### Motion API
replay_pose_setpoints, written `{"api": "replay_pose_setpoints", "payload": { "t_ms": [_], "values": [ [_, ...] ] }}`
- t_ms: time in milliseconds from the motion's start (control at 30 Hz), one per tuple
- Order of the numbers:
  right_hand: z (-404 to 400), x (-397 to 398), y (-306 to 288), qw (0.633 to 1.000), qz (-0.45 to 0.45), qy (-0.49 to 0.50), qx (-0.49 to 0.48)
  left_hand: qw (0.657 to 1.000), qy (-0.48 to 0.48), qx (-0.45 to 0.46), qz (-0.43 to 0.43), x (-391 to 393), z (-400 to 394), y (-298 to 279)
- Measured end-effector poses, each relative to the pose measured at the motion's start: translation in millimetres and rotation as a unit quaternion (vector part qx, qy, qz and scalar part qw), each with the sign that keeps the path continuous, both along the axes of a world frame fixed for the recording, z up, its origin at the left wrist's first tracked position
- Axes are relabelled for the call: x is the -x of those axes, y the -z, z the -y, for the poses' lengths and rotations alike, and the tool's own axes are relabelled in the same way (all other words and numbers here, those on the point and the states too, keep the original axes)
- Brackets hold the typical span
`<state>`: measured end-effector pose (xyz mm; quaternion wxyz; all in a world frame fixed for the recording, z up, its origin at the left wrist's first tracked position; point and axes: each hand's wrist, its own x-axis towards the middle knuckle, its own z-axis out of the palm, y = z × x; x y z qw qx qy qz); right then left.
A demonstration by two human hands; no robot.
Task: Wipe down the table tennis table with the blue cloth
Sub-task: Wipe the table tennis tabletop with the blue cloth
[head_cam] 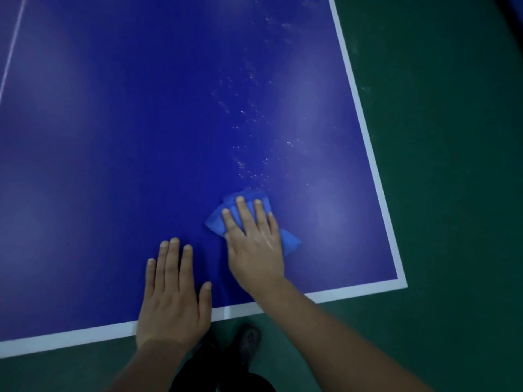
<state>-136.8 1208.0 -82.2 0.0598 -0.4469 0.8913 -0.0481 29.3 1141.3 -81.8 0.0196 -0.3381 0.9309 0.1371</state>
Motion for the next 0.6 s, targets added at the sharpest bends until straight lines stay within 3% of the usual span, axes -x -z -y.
{"api": "replay_pose_setpoints", "payload": {
  "t_ms": [300, 600],
  "values": [
    [111.3, 16.8, 2.3, 0.999, 0.013, -0.016, 0.027, 1.0, -0.001, -0.001, 0.0, 0.4, -2.5, 0.9],
    [-3.3, 175.8, 1.3, 0.992, -0.023, 0.119, -0.02, 0.997, -0.025, 0.023, 0.064, 7.5, -7.0, -7.3]
  ]
}}
